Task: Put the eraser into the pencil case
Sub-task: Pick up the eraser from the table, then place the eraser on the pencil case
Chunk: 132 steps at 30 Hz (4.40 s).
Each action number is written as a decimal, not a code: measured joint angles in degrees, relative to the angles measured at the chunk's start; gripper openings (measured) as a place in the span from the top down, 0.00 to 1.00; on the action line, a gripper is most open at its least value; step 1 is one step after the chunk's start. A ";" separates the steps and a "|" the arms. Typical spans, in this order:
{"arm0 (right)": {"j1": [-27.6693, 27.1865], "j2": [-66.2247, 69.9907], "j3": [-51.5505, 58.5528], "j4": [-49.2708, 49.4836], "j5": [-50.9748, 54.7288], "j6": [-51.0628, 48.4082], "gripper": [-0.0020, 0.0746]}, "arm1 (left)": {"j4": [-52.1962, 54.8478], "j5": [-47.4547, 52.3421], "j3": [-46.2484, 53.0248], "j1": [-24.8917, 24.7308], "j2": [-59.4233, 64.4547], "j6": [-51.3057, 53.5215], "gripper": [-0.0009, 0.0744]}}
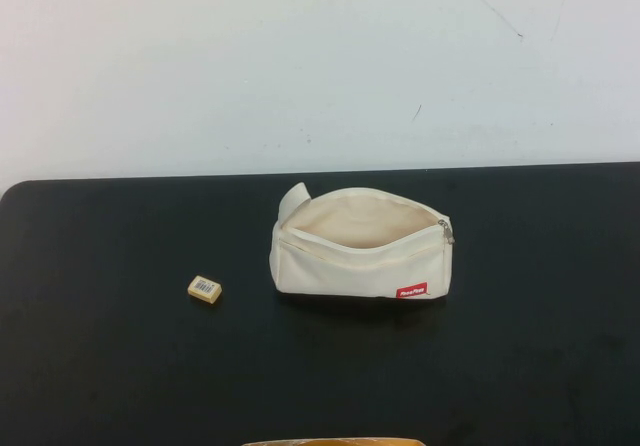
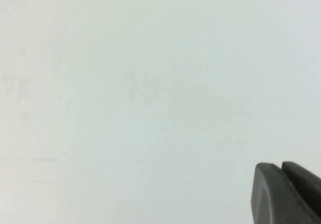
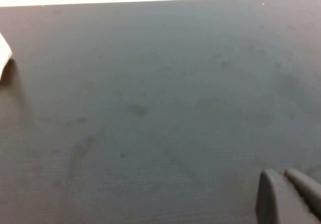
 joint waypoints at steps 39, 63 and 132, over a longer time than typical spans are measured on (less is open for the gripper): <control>0.00 0.00 0.00 0.00 0.00 0.00 0.98 | -3.44 46.15 -56.93 -12.65 97.54 18.35 0.57; 0.00 0.00 0.00 0.00 0.00 0.00 0.98 | -2.00 46.40 -68.05 -13.77 116.36 18.44 0.29; 0.00 0.00 0.00 0.00 0.00 0.00 0.98 | -10.74 61.12 -101.07 -26.72 115.06 22.88 0.43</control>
